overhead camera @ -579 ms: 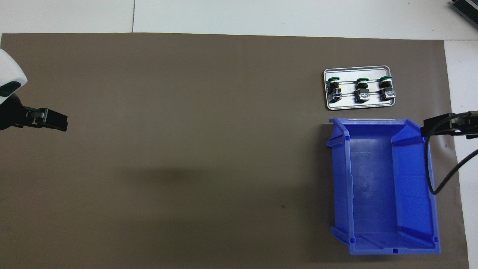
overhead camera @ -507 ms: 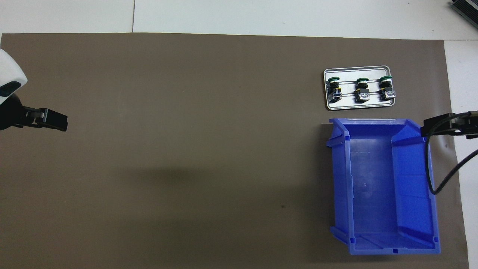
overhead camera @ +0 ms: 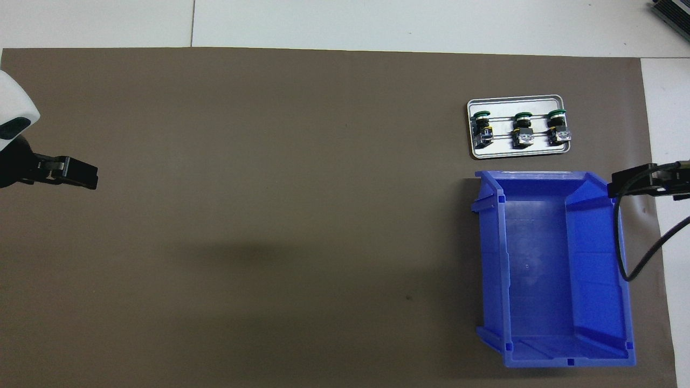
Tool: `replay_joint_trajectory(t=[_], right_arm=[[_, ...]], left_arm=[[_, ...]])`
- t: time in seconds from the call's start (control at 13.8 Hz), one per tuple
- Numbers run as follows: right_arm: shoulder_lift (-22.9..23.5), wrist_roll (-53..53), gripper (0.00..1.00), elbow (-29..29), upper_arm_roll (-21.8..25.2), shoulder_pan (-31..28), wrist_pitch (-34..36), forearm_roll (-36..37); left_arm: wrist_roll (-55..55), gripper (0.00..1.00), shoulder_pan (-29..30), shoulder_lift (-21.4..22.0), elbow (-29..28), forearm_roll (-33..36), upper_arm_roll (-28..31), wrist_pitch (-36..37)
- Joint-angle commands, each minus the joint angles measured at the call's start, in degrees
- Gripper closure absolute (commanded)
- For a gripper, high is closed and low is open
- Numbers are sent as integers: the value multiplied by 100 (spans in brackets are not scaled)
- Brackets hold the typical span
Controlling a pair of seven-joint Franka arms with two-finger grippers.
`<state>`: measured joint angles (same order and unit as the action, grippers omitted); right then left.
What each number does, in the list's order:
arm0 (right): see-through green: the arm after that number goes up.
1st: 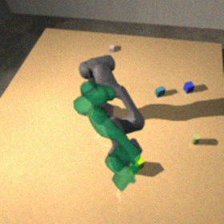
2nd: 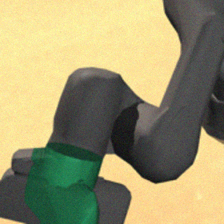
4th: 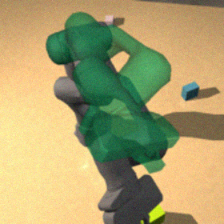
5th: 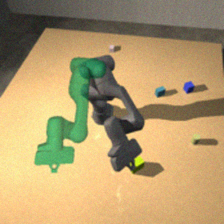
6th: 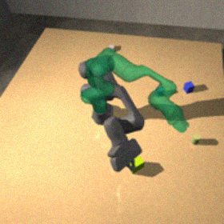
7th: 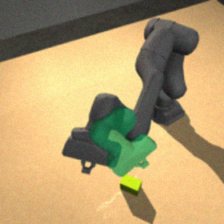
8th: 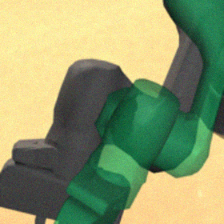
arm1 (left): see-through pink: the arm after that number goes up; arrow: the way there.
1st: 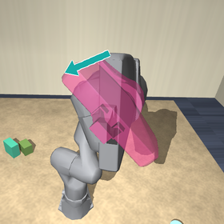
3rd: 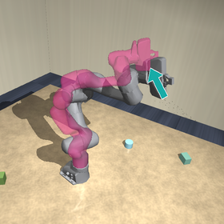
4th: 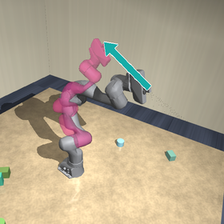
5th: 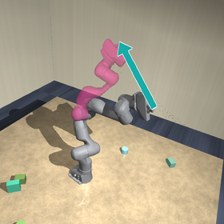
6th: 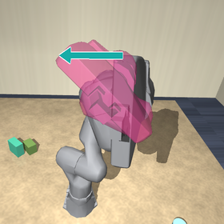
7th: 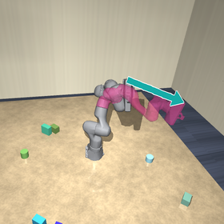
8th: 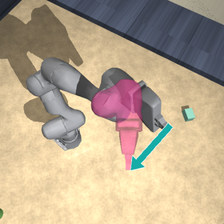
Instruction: Place and press button with both arms
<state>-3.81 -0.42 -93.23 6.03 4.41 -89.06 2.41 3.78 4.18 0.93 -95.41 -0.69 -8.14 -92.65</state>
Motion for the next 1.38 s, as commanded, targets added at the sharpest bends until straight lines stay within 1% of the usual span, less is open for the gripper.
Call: replay_joint_trajectory(t=[0.0, 0.07, 0.14, 0.22, 0.36, 0.51, 0.65, 0.72, 1.01, 1.09, 1.3], right_arm=[[20, -379, 0, -396, -14, -89, -985, 41], [142, -380, 0, -476, -14, -124, -1390, 32], [361, -380, 0, -468, -14, -159, -1690, 32], [659, -371, 0, -407, -14, -177, -1937, -29], [1336, -336, 0, -292, -14, -195, -2779, -74], [2082, -318, 0, 40, -14, -195, -3422, -310], [2655, -213, 0, 139, -14, -195, -4089, -425], [2849, -126, 0, 121, -14, -177, -4371, -443], [3508, 16, 0, 43, -23, -177, -4900, -741], [3571, 24, 0, 7, -23, -168, -4962, -846], [3694, -46, 0, -107, -14, -230, -5068, -856]], left_arm=[[-18, 0, 56, 250, -346, -116, -21, -130], [-18, 0, 48, 285, -399, -116, -21, -130], [0, 0, 47, 294, -425, -116, -21, -139], [26, 0, 47, 285, -400, -116, -21, -131], [-18, 0, 65, 285, -391, -107, -21, -34], [-18, 0, 74, 285, -391, -107, -12, -51], [-18, 0, 65, 285, -382, -107, -12, -51], [-18, 0, 65, 285, -382, -107, -12, -43], [-18, 0, 74, 285, -391, -107, -12, -43], [-18, 0, 65, 285, -391, -107, -12, -51], [-18, 0, 65, 285, -391, -107, -12, -43]])
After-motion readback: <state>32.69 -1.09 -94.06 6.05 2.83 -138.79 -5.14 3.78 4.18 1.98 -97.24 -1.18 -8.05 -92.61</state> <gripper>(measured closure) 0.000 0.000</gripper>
